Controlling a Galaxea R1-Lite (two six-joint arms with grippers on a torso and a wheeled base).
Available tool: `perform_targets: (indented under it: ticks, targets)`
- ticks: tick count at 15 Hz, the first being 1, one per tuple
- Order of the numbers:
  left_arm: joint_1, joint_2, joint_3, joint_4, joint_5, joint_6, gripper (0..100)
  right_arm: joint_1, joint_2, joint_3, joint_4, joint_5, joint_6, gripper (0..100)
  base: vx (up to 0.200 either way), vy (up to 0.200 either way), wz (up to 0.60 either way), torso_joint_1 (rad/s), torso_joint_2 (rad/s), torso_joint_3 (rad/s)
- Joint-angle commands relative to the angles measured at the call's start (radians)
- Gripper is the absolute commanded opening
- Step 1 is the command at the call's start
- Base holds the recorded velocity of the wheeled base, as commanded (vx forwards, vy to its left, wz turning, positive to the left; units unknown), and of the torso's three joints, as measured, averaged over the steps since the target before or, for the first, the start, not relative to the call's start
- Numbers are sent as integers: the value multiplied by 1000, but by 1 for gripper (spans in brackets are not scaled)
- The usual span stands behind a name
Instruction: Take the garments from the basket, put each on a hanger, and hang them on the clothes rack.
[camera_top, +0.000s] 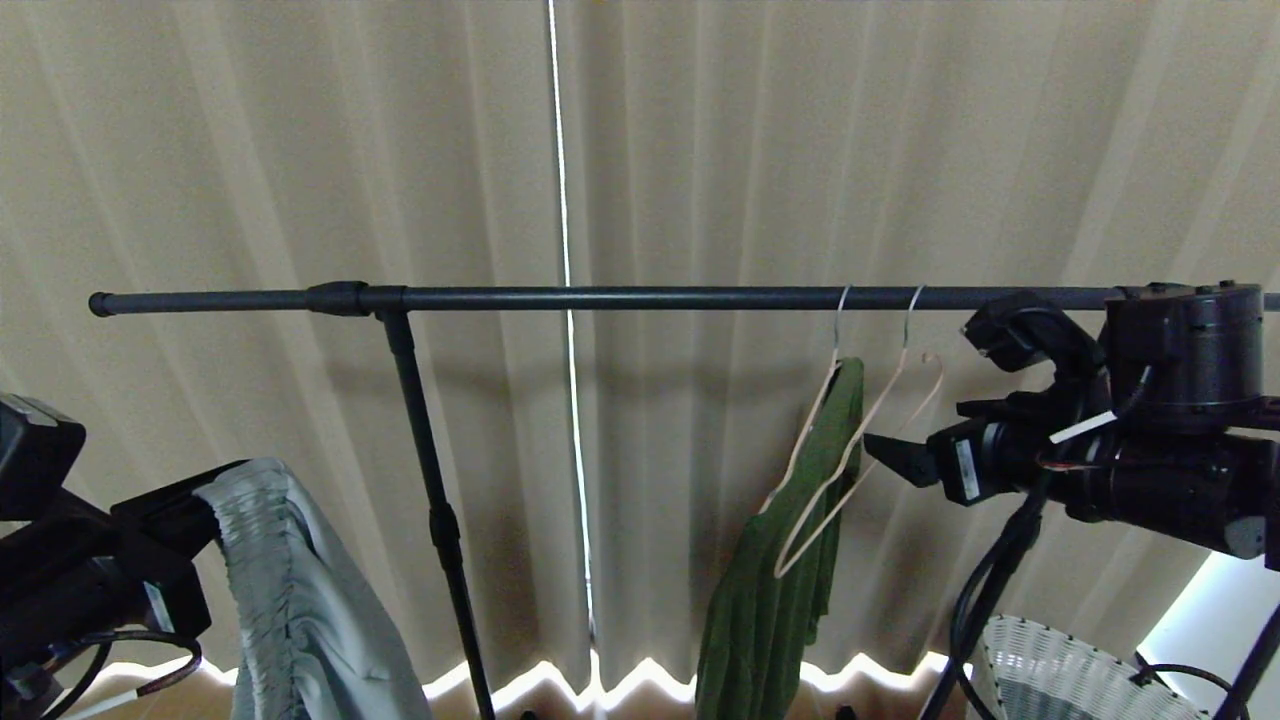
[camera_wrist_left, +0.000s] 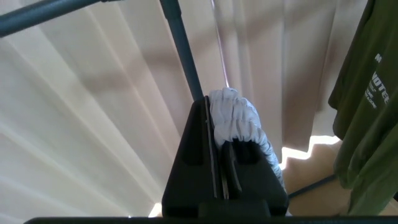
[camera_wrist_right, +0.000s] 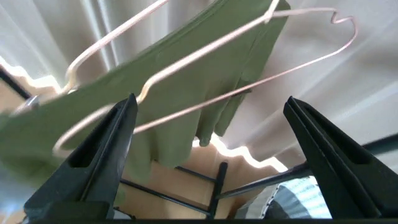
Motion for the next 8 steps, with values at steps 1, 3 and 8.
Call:
perform_targets:
  ticks: [1, 3, 8]
  targets:
    - [-1, -4, 0, -1, 0, 0, 0, 28, 103, -83, 1, -40, 41, 100, 0, 0, 0, 0, 0, 0]
    - [-1, -4, 0, -1, 0, 0, 0, 31, 154, -132, 1, -75, 46, 100, 0, 0, 0, 0, 0, 0]
    - [-1, -9, -2, -1, -1, 0, 0, 50, 184, -135, 8, -156, 46, 100, 0, 0, 0, 0, 0, 0]
